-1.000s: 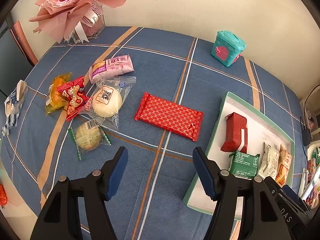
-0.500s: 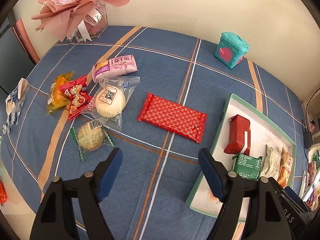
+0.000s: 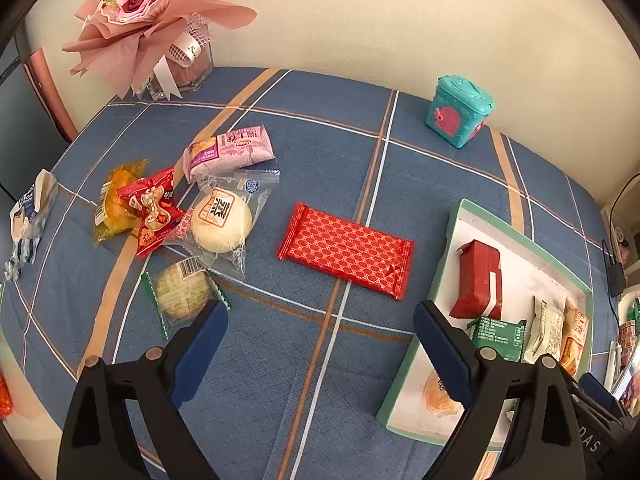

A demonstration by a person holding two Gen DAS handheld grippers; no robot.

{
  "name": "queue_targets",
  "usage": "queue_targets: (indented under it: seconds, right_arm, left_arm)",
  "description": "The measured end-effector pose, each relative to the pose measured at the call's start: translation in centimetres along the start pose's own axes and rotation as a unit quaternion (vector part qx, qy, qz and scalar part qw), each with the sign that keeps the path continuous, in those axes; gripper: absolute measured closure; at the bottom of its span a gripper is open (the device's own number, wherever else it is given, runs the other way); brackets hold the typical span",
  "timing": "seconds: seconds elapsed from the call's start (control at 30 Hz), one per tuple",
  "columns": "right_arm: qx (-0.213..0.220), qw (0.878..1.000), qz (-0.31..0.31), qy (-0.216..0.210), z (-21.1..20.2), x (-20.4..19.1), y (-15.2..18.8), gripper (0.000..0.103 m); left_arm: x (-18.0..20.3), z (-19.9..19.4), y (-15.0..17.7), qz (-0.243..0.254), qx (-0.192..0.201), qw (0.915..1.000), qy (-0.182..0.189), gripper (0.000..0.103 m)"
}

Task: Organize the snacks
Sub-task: 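Withdraw both grippers from the tray toward the remaining snacks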

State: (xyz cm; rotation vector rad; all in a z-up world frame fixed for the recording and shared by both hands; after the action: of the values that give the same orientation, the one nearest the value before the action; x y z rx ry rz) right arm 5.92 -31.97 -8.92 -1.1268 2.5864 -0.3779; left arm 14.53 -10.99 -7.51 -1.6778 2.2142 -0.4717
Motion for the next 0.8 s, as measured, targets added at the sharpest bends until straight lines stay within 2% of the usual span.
queue_targets:
  seconds: [0.17, 0.27, 0.5, 0.8]
  right_arm:
    - [0.007, 0.999, -0.022, -0.025, -0.3, -1.3, 0.1, 0.000]
    - [0.004, 0.998, -0.016, -0.054, -0.5, -1.8, 0.1, 0.000]
    - [0.001, 0.997, -0.024, -0.067, -0.5, -2.9, 0.2, 0.000]
    - [-0.019, 0.996, -0.041, -0.071, 0.4, -4.8, 1.2, 0.000]
  left_arm:
    - [-0.2, -0.3, -0.4, 0.006, 0.017, 0.9998, -0.005, 0.008]
    - [-0.4, -0.6, -0.7, 0.007, 0.027, 0.9996, -0.006, 0.008]
    - [-0.9, -0.9, -1.3, 0.023, 0.041, 0.9989, -0.004, 0.008]
    - [-2.0, 0.2, -0.9, 0.018, 0.024, 0.9995, 0.005, 0.008]
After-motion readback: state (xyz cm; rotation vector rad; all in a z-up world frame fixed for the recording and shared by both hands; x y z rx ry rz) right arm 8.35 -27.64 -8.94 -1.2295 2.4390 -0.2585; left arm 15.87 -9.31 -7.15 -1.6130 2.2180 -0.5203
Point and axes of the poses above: each gripper's, at about its wrist camera, not at the fingertips, and z roughly the way its jaws point, x to its right, y to its underside, the point moved 9 cm from there along z, roughly the way its jaws point, and after that the axes turned 14 degrees about z, right-handed, at the moved point
